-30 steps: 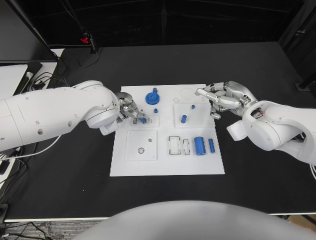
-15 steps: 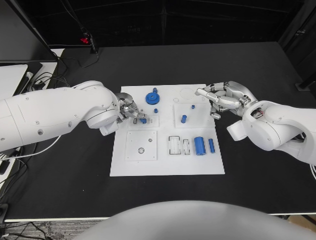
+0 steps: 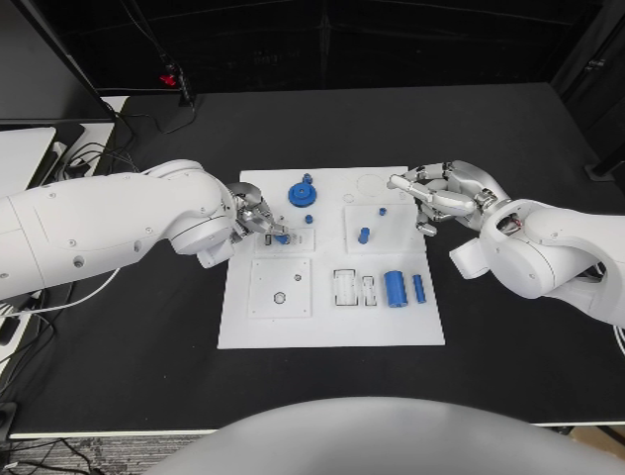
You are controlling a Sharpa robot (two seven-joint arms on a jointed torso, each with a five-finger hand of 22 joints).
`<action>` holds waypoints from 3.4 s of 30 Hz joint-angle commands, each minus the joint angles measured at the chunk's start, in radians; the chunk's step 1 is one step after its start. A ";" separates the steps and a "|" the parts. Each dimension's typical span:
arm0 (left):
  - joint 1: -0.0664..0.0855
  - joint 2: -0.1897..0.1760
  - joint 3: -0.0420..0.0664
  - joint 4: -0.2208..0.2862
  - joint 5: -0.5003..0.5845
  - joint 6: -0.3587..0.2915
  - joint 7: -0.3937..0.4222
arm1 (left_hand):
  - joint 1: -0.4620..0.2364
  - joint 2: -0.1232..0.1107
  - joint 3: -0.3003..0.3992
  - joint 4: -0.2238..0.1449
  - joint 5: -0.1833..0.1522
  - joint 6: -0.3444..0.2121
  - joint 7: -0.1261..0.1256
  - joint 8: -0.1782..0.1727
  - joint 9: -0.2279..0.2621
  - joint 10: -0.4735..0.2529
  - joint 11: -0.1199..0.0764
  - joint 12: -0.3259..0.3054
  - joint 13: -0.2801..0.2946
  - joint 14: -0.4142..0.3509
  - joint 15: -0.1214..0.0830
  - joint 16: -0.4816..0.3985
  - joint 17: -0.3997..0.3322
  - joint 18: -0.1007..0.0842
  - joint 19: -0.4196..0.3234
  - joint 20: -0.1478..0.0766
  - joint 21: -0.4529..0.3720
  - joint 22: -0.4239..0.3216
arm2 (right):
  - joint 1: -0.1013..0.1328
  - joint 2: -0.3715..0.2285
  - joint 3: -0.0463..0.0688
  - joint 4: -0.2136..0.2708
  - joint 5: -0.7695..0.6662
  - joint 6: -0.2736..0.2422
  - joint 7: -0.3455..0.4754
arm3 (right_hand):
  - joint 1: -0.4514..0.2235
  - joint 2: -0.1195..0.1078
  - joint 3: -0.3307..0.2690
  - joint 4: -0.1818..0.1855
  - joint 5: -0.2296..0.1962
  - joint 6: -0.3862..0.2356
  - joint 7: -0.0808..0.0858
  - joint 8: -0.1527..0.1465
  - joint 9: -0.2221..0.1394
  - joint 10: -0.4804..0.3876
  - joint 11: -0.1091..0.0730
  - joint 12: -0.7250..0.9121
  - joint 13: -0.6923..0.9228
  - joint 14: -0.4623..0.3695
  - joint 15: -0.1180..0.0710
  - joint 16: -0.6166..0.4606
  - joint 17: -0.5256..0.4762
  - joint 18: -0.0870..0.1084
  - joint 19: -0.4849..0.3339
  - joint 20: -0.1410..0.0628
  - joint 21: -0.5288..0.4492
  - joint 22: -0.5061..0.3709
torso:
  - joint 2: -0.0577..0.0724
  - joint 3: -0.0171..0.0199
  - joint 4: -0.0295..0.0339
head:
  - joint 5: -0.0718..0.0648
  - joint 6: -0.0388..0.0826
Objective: Assemble the parts on the task board
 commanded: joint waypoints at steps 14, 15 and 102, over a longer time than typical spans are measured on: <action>0.000 -0.002 0.001 0.001 0.001 -0.053 0.015 | 0.006 0.007 0.001 0.008 0.008 0.000 -0.004 0.004 0.003 0.105 -0.001 -0.005 0.261 0.104 -0.005 0.001 0.263 -0.006 0.103 -0.006 0.003 0.263 | 0.001 0.000 0.000 0.001 0.001 0.003 0.005 | 0.005 0.011 -0.005 0.000 0.004 -0.007 -0.002 0.004 0.001 0.106 0.003 -0.004 0.261 0.055 0.000 -0.003 0.180 0.020 -0.008 0.002 -0.008 -0.001 | 0.000 0.0004 -0.0001 | 0.000 0.000; 0.000 -0.001 0.001 0.001 0.001 -0.053 0.014 | 0.005 0.007 0.000 0.009 0.008 -0.001 -0.004 0.003 0.003 0.105 -0.001 -0.005 0.261 0.104 -0.005 0.001 0.263 -0.006 0.103 -0.006 0.003 0.263 | 0.001 0.000 0.000 0.002 0.001 0.003 0.005 | 0.005 0.011 -0.005 0.000 0.004 -0.007 -0.002 0.004 0.001 0.106 0.003 -0.004 0.261 0.055 0.000 -0.003 0.180 0.020 -0.008 0.002 -0.008 -0.001 | 0.000 0.0005 -0.0002 | 0.001 0.000; -0.006 -0.024 0.000 0.046 -0.045 -0.051 -0.001 | -0.156 0.015 -0.057 0.045 0.017 0.024 -0.005 -0.022 -0.033 0.105 0.000 -0.005 0.261 0.104 0.000 0.001 0.263 -0.006 0.103 0.000 0.003 0.263 | 0.001 0.001 0.000 0.000 0.001 0.003 0.002 | 0.008 0.013 -0.006 0.000 0.005 -0.009 -0.002 0.007 0.000 0.106 0.003 -0.004 0.261 0.056 0.000 -0.002 0.181 0.019 -0.007 0.002 -0.007 0.000 | 0.000 0.0001 -0.0001 | 0.003 0.000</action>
